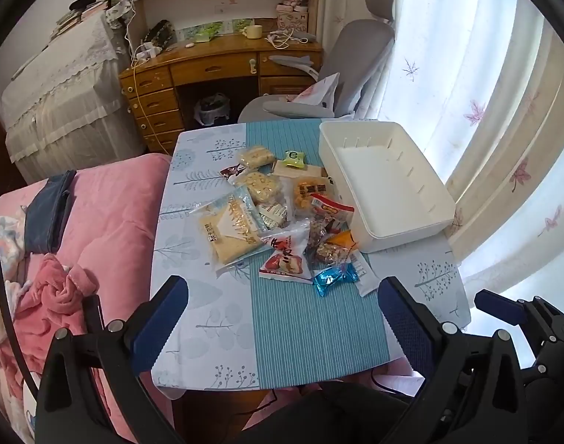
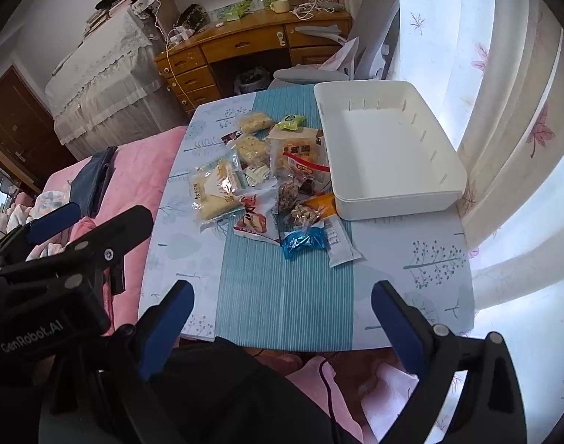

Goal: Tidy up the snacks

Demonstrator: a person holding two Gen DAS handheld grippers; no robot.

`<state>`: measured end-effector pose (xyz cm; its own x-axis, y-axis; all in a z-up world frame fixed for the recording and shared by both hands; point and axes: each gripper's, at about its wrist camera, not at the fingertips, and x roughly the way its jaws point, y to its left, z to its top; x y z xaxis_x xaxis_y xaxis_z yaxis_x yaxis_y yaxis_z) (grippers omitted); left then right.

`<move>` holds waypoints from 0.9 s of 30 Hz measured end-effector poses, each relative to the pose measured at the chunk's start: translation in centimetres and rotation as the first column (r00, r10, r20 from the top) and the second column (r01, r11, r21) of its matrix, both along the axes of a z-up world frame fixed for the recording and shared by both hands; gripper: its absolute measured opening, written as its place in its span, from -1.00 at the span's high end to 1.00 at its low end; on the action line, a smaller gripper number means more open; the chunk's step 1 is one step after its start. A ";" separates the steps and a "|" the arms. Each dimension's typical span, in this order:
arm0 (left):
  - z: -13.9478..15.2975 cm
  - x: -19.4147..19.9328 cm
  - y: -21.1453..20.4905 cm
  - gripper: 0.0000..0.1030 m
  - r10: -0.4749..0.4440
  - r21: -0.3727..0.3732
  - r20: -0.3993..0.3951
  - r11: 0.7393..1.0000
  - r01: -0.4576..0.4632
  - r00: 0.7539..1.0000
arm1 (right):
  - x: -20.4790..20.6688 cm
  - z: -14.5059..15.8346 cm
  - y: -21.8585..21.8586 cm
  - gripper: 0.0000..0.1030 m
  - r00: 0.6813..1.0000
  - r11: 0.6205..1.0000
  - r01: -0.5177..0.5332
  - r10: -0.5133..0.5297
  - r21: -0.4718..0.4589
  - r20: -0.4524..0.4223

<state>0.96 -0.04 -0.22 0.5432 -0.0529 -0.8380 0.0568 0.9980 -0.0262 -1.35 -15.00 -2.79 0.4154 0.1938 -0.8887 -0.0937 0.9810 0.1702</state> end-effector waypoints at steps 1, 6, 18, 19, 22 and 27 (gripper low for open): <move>0.0 0.0 0.0 -0.98 -0.001 -0.003 0.000 1.000 0.001 1.000 | 0.0 0.0 0.0 -0.90 1.000 1.000 0.001 -0.001 -0.002 -0.002; -0.4 0.1 -0.1 -0.98 -0.017 -0.019 -0.021 1.000 0.017 1.000 | -0.2 -0.1 -0.1 -0.90 1.000 1.000 0.010 -0.010 -0.006 -0.016; -1.1 0.1 -0.3 -0.98 -0.023 -0.030 -0.062 0.999 0.022 0.998 | 0.0 -0.8 -0.4 -0.90 0.998 1.000 0.008 -0.008 -0.003 -0.056; -1.1 0.2 -0.3 -0.98 -0.024 -0.030 -0.065 0.999 0.022 0.998 | 0.1 -0.8 -0.4 -0.90 0.998 1.000 0.006 -0.006 -0.001 -0.057; -1.2 0.3 -0.3 -0.98 -0.020 -0.031 -0.075 0.999 0.017 0.997 | 0.3 -1.0 -0.5 -0.90 0.998 1.000 0.001 -0.001 0.002 -0.060; -1.1 0.5 -0.3 -0.98 -0.013 -0.027 -0.077 1.000 0.011 0.997 | 0.4 -1.1 -0.6 -0.90 0.998 1.000 0.000 0.001 0.005 -0.062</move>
<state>1.41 -0.35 -1.32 0.4759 -0.0822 -0.8756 0.0657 0.9962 -0.0578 -0.96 -15.57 -3.90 0.3593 0.1982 -0.9119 -0.0833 0.9801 0.1803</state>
